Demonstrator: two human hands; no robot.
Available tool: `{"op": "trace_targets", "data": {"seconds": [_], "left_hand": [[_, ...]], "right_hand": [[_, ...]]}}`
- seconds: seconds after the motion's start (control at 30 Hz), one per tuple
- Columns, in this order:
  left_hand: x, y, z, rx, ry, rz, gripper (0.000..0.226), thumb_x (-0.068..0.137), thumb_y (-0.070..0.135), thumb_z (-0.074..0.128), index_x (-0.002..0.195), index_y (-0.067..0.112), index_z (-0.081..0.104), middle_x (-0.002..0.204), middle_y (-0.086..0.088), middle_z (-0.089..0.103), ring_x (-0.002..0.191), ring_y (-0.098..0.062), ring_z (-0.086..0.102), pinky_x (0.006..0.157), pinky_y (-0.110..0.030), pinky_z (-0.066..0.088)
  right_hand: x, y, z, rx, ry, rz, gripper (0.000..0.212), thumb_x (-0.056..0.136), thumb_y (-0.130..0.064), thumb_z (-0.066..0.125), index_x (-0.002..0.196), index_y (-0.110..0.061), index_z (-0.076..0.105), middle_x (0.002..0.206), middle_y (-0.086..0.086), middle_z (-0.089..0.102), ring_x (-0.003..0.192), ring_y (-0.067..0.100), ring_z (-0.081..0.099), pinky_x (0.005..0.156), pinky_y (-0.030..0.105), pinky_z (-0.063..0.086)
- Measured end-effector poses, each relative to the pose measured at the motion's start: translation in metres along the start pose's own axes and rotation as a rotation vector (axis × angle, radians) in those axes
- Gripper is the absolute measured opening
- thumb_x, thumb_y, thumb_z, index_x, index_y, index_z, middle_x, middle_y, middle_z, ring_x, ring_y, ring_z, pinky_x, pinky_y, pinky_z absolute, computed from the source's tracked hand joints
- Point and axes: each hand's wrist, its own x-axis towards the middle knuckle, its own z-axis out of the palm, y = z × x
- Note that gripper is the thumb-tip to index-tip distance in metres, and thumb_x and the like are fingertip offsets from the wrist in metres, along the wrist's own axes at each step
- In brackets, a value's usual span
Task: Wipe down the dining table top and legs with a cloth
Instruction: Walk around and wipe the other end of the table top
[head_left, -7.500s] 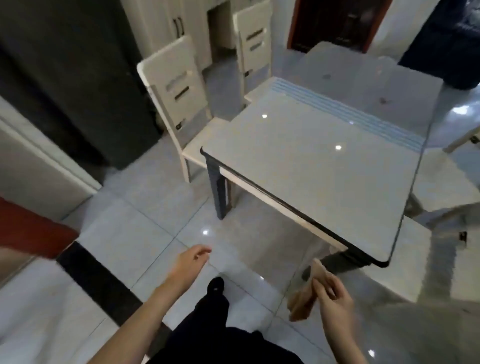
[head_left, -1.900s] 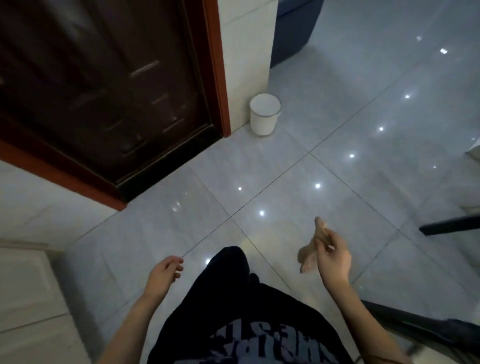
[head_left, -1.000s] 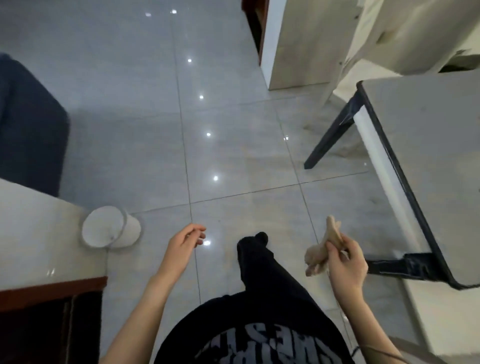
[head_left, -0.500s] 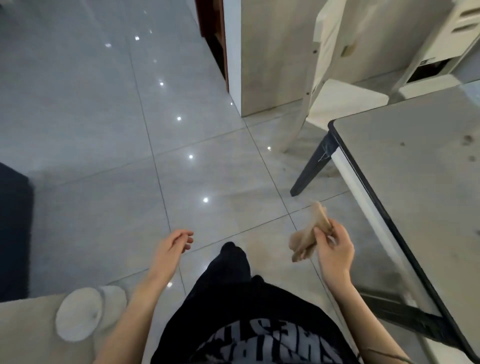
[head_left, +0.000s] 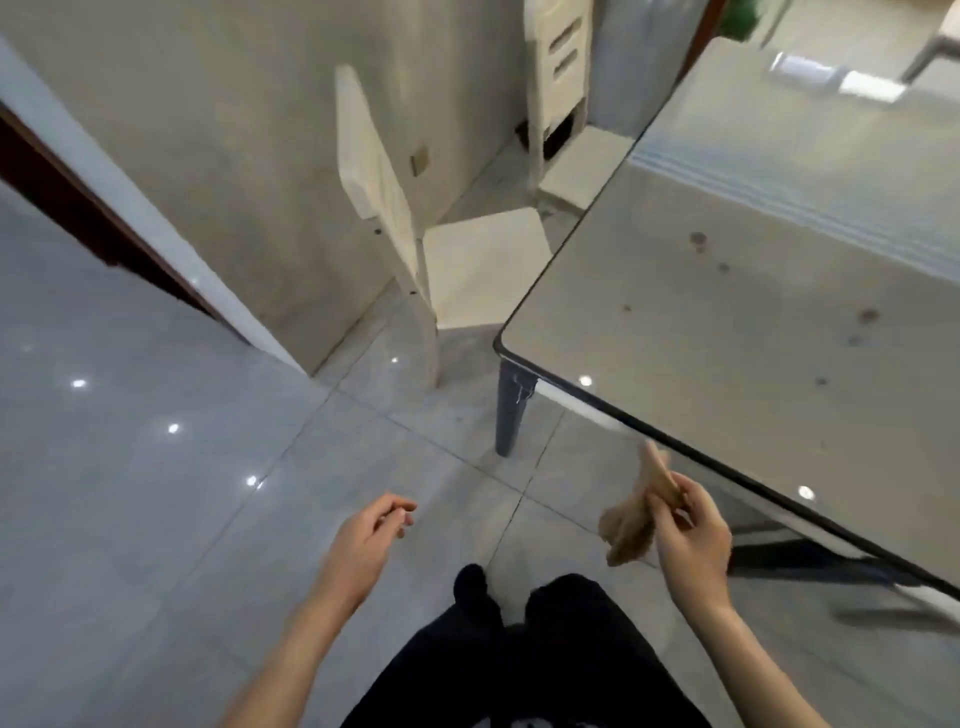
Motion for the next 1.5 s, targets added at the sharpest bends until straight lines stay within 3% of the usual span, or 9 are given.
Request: {"op": "trace_targets", "data": {"seconds": [0.17, 0.3, 0.43, 0.53, 0.6, 0.73, 0.87, 1.1, 1.5], "left_hand": [[0.086, 0.055, 0.018, 0.217, -0.244, 0.157, 0.023, 0.095, 0.014, 0.052, 0.089, 0.032, 0.065, 0.086, 0.004, 0.069, 0.079, -0.001, 0.063, 0.074, -0.022, 0.046], [0.144, 0.104, 0.058, 0.379, -0.356, 0.317, 0.022, 0.088, 0.036, 0.046, 0.100, 0.029, 0.063, 0.101, 0.013, 0.064, 0.090, 0.011, 0.058, 0.081, -0.013, 0.045], [0.205, 0.156, 0.111, 0.517, -0.350, 0.542, 0.055, 0.085, 0.044, 0.035, 0.122, 0.011, 0.060, 0.122, -0.001, 0.059, 0.112, -0.011, 0.053, 0.096, -0.006, 0.029], [0.258, 0.182, 0.151, 0.608, -0.317, 0.572, 0.066, 0.084, 0.048, 0.030, 0.136, 0.012, 0.050, 0.140, -0.003, 0.048, 0.129, -0.017, 0.044, 0.107, -0.018, 0.025], [0.296, 0.191, 0.177, 0.675, -0.274, 0.588, 0.066, 0.085, 0.047, 0.031, 0.138, 0.013, 0.047, 0.143, -0.006, 0.046, 0.131, -0.023, 0.044, 0.109, -0.034, 0.033], [0.367, 0.200, 0.214, 0.778, -0.200, 0.561, 0.064, 0.083, 0.042, 0.035, 0.137, 0.010, 0.048, 0.142, -0.015, 0.047, 0.130, -0.036, 0.046, 0.106, -0.052, 0.038], [0.410, 0.202, 0.227, 0.858, -0.180, 0.562, 0.062, 0.084, 0.040, 0.035, 0.138, 0.011, 0.048, 0.144, -0.014, 0.045, 0.134, -0.036, 0.040, 0.111, -0.052, 0.031], [0.426, 0.185, 0.226, 0.921, -0.176, 0.600, 0.055, 0.090, 0.038, 0.041, 0.144, 0.025, 0.039, 0.149, 0.003, 0.040, 0.140, -0.022, 0.033, 0.116, -0.042, 0.022], [0.432, 0.181, 0.228, 0.805, -0.130, 0.658, 0.055, 0.089, 0.031, 0.044, 0.143, 0.025, 0.040, 0.150, 0.009, 0.037, 0.142, -0.014, 0.029, 0.117, -0.040, 0.022]], "right_hand": [[0.033, -0.017, -0.015, 0.054, 0.210, 0.086, 0.021, 0.090, 0.002, 0.062, 0.105, -0.013, 0.066, 0.094, 0.006, 0.068, 0.080, 0.002, 0.065, 0.067, 0.006, 0.046], [0.071, -0.032, -0.036, 0.050, 0.267, 0.048, 0.014, 0.090, 0.012, 0.056, 0.100, 0.004, 0.061, 0.079, 0.007, 0.063, 0.062, -0.009, 0.062, 0.057, 0.004, 0.045], [0.136, -0.013, -0.058, -0.128, 0.321, -0.046, 0.025, 0.087, 0.005, 0.064, 0.108, -0.008, 0.064, 0.097, 0.005, 0.063, 0.090, 0.014, 0.065, 0.082, 0.033, 0.055], [0.192, 0.006, -0.062, -0.322, 0.307, -0.146, 0.031, 0.082, 0.003, 0.071, 0.112, -0.004, 0.064, 0.104, 0.006, 0.062, 0.094, 0.015, 0.059, 0.088, 0.012, 0.044], [0.229, 0.016, -0.049, -0.371, 0.205, -0.160, 0.038, 0.079, 0.001, 0.075, 0.114, -0.002, 0.064, 0.107, 0.008, 0.063, 0.098, 0.013, 0.057, 0.090, 0.008, 0.039], [0.284, 0.060, -0.007, -0.490, -0.232, -0.223, 0.041, 0.086, -0.030, 0.066, 0.121, -0.009, 0.063, 0.118, 0.006, 0.061, 0.111, 0.026, 0.054, 0.100, 0.032, 0.042], [0.304, 0.097, 0.008, -0.807, -0.565, -0.554, 0.057, 0.095, -0.054, 0.046, 0.142, -0.022, 0.048, 0.146, -0.002, 0.049, 0.137, 0.027, 0.040, 0.115, 0.040, 0.027], [0.361, 0.115, 0.020, -0.783, -0.738, -0.875, 0.048, 0.102, -0.048, 0.037, 0.146, -0.029, 0.043, 0.153, -0.005, 0.040, 0.146, 0.018, 0.030, 0.118, 0.034, 0.025], [0.686, 0.041, 0.068, -0.713, -0.070, -0.225, 0.055, 0.098, -0.046, 0.045, 0.148, -0.025, 0.039, 0.158, 0.002, 0.033, 0.148, 0.028, 0.021, 0.120, 0.035, 0.015]]}}
